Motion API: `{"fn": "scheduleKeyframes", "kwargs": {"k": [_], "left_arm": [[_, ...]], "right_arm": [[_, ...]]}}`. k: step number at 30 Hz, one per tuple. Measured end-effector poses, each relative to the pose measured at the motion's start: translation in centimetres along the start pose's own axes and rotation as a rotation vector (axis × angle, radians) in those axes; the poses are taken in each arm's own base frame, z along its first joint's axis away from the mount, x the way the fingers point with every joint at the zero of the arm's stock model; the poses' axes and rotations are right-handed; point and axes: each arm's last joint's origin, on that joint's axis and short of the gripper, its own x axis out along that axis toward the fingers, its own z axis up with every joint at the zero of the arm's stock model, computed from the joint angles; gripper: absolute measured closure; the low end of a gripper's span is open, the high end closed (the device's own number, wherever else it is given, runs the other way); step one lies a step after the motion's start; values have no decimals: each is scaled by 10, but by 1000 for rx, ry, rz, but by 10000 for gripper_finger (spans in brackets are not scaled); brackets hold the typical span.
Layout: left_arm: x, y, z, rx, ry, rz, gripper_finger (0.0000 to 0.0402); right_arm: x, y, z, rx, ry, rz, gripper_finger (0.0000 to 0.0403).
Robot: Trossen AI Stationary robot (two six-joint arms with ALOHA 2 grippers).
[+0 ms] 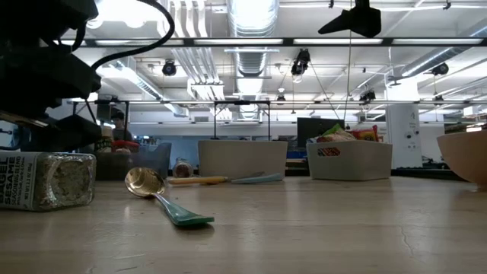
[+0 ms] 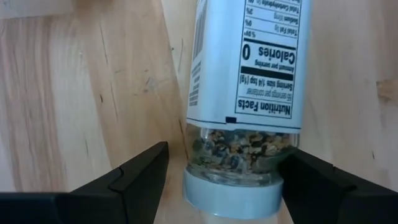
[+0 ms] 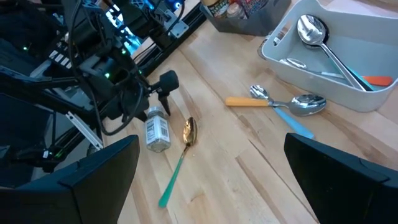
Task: Pick & Place Food Item
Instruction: Put the white seasoning bottle into the black bin
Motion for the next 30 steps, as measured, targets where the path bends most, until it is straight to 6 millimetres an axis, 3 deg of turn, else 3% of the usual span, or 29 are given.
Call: {"fn": "scheduleKeyframes", "kwargs": {"k": [5,11,20,24,30], "left_arm": [[2,0,0,5,2,14,129],[2,0,0,23,2,19,207],[0,-1,0,12,-1,-12,208],[-13,-4,7,-40,1,-84,208],[-44,-4,28,-100,-99,-129,208]], "right_arm": [[0,0,0,0,1,-1,4],[0,0,0,-3,1,-1,4],[0,0,0,-1,1,0,4],[1,1,-2,-30,40,36,4],[16,4,-6,-221,93,49,4]]}}
